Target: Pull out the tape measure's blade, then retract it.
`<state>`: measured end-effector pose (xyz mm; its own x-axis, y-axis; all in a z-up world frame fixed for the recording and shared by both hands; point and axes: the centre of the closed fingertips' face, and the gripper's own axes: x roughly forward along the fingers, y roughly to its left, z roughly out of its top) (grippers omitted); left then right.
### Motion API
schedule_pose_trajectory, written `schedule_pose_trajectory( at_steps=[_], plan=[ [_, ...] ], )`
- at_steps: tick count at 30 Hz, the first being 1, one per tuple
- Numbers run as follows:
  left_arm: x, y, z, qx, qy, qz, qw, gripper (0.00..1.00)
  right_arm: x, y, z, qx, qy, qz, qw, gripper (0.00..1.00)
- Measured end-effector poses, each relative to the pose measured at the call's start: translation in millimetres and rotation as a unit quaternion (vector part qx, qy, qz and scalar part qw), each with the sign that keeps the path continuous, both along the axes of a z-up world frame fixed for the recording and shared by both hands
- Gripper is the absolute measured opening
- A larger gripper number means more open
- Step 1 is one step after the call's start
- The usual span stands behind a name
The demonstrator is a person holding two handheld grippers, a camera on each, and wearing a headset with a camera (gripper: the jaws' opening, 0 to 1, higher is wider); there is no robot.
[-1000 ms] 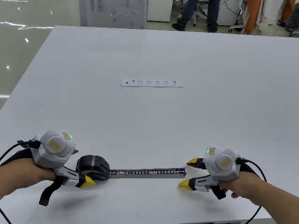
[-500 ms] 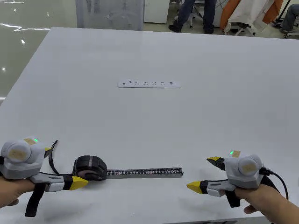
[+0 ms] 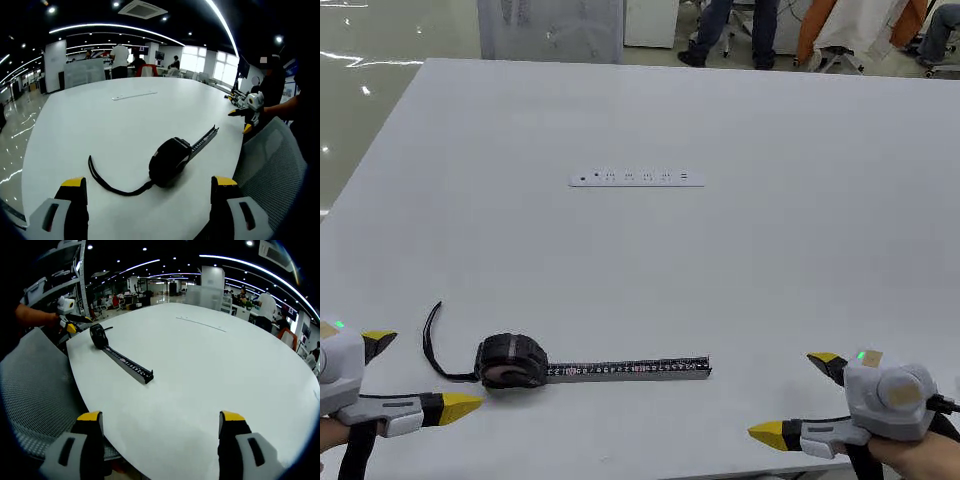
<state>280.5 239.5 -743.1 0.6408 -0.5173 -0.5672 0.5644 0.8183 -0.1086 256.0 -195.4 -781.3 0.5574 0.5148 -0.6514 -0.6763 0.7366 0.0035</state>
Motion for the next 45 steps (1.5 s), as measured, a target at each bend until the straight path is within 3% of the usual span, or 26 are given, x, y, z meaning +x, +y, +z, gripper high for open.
schedule_pose_trajectory(
  at_steps=[3, 5, 7, 10, 15, 24, 29, 45],
  plan=[
    [-6.9, 0.3, 1.9, 0.003, -0.001, 0.0, 1.0, 1.0, -4.1, -1.9, 6.5, 0.012, -0.007, -0.008, 0.9999, 0.99],
    [-9.3, -1.0, 7.7, 0.001, -0.022, -0.001, 0.9998, 1.0, -6.9, -2.4, 9.2, 0.007, -0.012, -0.008, 0.9999, 1.0],
    [-12.2, -2.1, 8.4, -0.011, -0.016, 0.004, 0.9998, 1.0, -10.0, -1.7, 13.6, 0.005, -0.014, -0.007, 0.9999, 1.0],
    [-18.4, -0.6, 6.4, -0.011, -0.01, 0.01, 0.9998, 1.0, -14.5, 0.7, 27.1, 0.006, -0.031, -0.001, 0.9995, 1.0],
    [-24.0, 3.0, 14.1, -0.015, -0.021, 0.015, 0.9996, 1.0, -19.6, 2.3, 37.5, 0.007, -0.042, 0.002, 0.9991, 1.0],
    [-23.5, 6.9, 19.1, -0.024, -0.023, 0.025, 0.9991, 1.0, -9.7, -0.8, 43.7, 0.014, -0.047, -0.006, 0.9988, 1.0],
    [-25.9, 6.8, 18.4, -0.012, -0.024, 0.016, 0.9995, 1.0, -10.9, -2.8, 43.9, 0.014, -0.046, -0.006, 0.9988, 1.0],
    [-25.8, 2.4, 16.5, -0.019, -0.017, 0.026, 0.9993, 1.0, -16.4, -11.8, 46.0, 0.015, -0.047, -0.017, 0.9987, 1.0]
  ],
)
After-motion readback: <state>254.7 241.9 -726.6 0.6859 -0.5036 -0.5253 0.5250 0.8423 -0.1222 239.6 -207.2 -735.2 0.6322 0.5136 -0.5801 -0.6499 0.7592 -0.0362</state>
